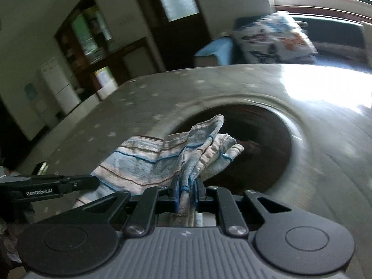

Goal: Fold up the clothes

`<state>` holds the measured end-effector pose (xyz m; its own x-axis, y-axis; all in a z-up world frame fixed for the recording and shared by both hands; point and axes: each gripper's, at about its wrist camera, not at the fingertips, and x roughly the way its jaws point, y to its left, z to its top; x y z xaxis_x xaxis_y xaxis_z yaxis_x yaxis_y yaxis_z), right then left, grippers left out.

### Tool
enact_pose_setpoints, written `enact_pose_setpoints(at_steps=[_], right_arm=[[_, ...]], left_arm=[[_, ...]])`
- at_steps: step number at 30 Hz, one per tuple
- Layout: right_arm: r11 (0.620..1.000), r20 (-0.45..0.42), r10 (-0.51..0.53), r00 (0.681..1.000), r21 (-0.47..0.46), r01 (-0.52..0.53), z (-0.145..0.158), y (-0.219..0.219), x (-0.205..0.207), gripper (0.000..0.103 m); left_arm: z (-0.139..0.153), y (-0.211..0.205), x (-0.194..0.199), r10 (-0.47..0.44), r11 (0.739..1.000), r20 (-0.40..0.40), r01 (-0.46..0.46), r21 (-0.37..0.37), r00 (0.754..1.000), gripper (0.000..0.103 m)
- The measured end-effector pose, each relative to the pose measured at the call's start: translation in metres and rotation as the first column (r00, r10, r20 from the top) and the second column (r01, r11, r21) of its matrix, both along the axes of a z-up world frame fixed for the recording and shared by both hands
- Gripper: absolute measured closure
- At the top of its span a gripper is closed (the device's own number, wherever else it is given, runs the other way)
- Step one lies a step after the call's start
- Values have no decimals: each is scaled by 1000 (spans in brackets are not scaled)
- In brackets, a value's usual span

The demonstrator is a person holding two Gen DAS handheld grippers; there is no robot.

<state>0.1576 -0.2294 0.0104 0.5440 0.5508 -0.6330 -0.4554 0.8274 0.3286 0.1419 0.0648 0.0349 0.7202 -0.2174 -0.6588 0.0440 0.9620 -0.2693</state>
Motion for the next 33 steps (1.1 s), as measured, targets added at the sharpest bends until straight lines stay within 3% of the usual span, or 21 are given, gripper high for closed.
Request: enact_pose_setpoints(at_steps=[13, 22, 24, 26, 27, 29, 30, 33], right_arm=[[974, -5, 227, 974, 17, -227, -5, 138, 71, 93], [964, -17, 263, 965, -35, -264, -23, 180, 88, 88], [968, -18, 247, 969, -42, -248, -22, 177, 88, 82], [969, -14, 242, 970, -48, -242, -18, 175, 89, 82], [969, -10, 243, 970, -51, -243, -15, 174, 87, 82], [965, 6, 254, 967, -62, -253, -9, 171, 82, 79], [963, 14, 262, 965, -68, -260, -6, 171, 78, 71], [955, 36, 288, 957, -88, -284, 3, 171, 71, 66]], left_arm=[[11, 100, 26, 244, 968, 14, -245, 59, 970, 96], [-4, 124, 27, 314, 947, -39, -309, 91, 949, 92], [-6, 122, 30, 317, 944, -41, -311, 106, 948, 86], [-8, 125, 28, 318, 943, -39, -312, 114, 947, 60], [-8, 125, 27, 323, 941, -36, -317, 121, 946, 54], [-10, 124, 25, 326, 938, -24, -320, 135, 945, 46], [-11, 125, 24, 328, 937, -26, -321, 137, 944, 44], [-11, 129, 24, 343, 931, -27, -336, 145, 939, 26]])
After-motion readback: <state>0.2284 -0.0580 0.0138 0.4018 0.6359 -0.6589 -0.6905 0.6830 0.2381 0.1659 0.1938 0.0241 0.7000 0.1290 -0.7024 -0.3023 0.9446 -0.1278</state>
